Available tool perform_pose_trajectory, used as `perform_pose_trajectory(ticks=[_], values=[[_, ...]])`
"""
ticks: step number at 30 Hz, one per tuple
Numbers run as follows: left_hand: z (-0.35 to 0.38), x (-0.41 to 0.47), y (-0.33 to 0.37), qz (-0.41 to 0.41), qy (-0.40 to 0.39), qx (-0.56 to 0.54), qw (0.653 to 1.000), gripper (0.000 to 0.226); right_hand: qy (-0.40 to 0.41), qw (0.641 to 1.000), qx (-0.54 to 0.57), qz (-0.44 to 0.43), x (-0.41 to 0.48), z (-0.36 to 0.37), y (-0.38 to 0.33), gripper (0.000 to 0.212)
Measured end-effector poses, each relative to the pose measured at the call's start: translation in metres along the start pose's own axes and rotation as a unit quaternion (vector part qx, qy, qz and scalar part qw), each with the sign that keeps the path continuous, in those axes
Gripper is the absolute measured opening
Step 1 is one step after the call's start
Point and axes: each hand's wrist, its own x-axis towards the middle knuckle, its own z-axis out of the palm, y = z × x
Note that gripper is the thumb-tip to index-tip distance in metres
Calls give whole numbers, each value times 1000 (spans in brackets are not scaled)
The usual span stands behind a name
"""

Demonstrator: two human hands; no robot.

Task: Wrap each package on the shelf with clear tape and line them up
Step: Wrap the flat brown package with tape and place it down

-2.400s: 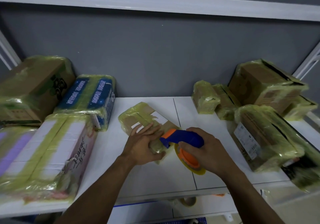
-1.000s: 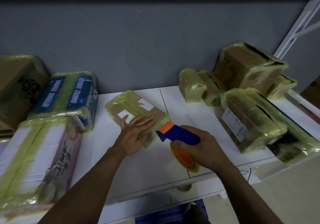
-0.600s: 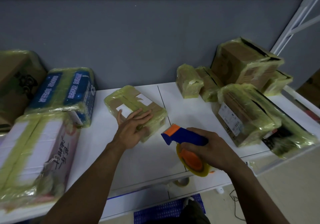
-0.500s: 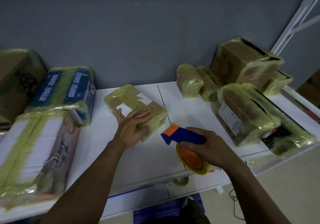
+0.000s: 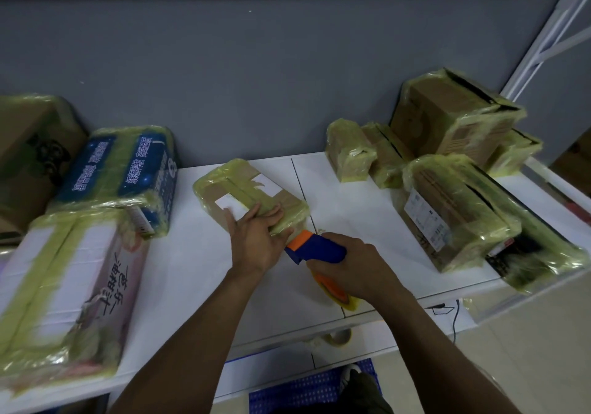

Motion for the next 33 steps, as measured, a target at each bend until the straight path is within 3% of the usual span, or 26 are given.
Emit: perform_pose_trajectory(ticks=[6, 15, 21, 26, 33], values=[[-4, 6, -5, -14, -38, -34, 999, 46, 22, 1000, -21, 7, 18, 11, -4, 40], [-3, 1, -15, 14, -47, -86, 995, 36, 24, 999, 33, 10, 28, 13, -5, 13], [0, 2, -15, 11, -40, -88, 995, 36, 40, 999, 28, 2, 27, 19, -11, 17], [-3, 1, -13, 13, -52, -76, 996, 37, 47, 999, -4, 23, 29, 21, -18, 38], [-5, -4, -11, 19, -58, -34, 998, 42, 41, 998, -29, 31, 29, 20, -25, 36]])
